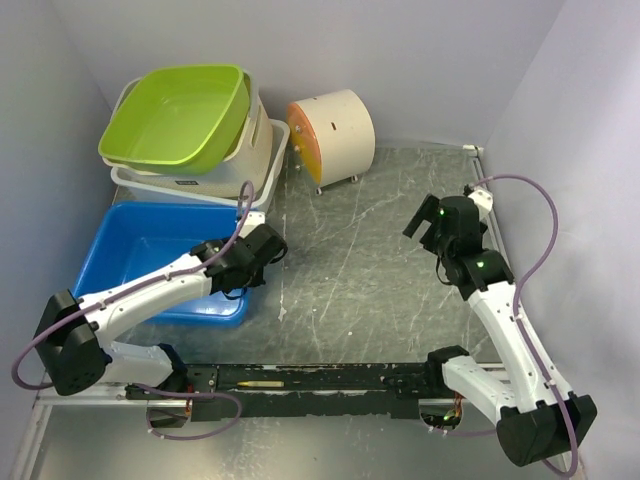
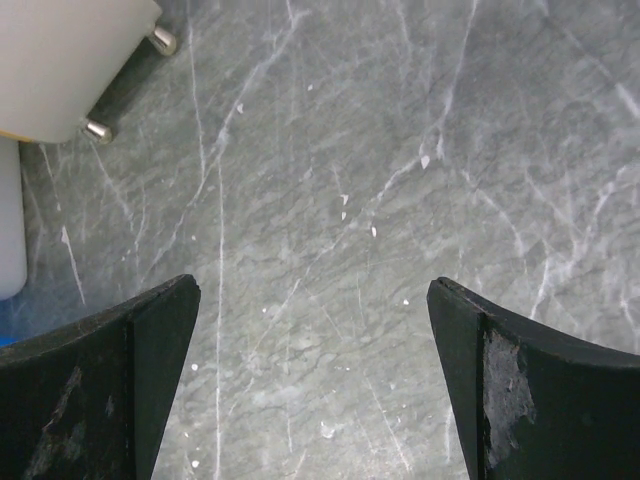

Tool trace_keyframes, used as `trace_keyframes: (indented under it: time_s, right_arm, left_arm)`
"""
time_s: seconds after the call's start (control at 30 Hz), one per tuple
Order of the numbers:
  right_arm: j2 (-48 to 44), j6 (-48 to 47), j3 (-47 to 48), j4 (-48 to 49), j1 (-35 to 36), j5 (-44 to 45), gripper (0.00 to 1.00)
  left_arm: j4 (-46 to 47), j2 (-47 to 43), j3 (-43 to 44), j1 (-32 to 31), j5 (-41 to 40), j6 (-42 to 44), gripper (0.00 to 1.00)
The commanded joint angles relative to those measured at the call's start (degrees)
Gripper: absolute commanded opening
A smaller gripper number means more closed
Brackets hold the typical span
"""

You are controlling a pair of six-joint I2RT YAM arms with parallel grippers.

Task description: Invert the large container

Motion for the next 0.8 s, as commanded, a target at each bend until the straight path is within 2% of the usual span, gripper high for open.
trace_keyframes:
  time_s: [0.0, 0.17, 0.37, 0.5, 0.77]
  right_arm:
    - [1.93, -1.59, 9.22, -4.53, -0.18, 4.95, 1.0]
    - [3.73, -4.73, 18.12, -4.13, -0.18, 3.27, 1.0]
    - [7.31, -4.41, 29.48, -8.93, -0.21, 5.72, 1.0]
    - [7.75, -4.08, 33.53, -11.91, -0.22, 7.95, 1.0]
    - [5.14, -5.3, 37.2, -10.75, -0.22, 13.28, 1.0]
  left_arm:
    - [-6.12, -2.12, 8.36, -0.25, 6.59, -1.55, 0.07]
    - [-4.47, -4.1, 14.04, -0.4, 19.93, -0.89, 0.07]
    - [1.17, -5.06, 18.01, -0.62, 35.37, -9.43, 0.07]
    - [6.48, -5.39, 19.85, -1.51, 41.8, -13.9, 0.07]
    - [22.93, -1.64, 25.05, -2.21, 49.51, -20.18, 0.07]
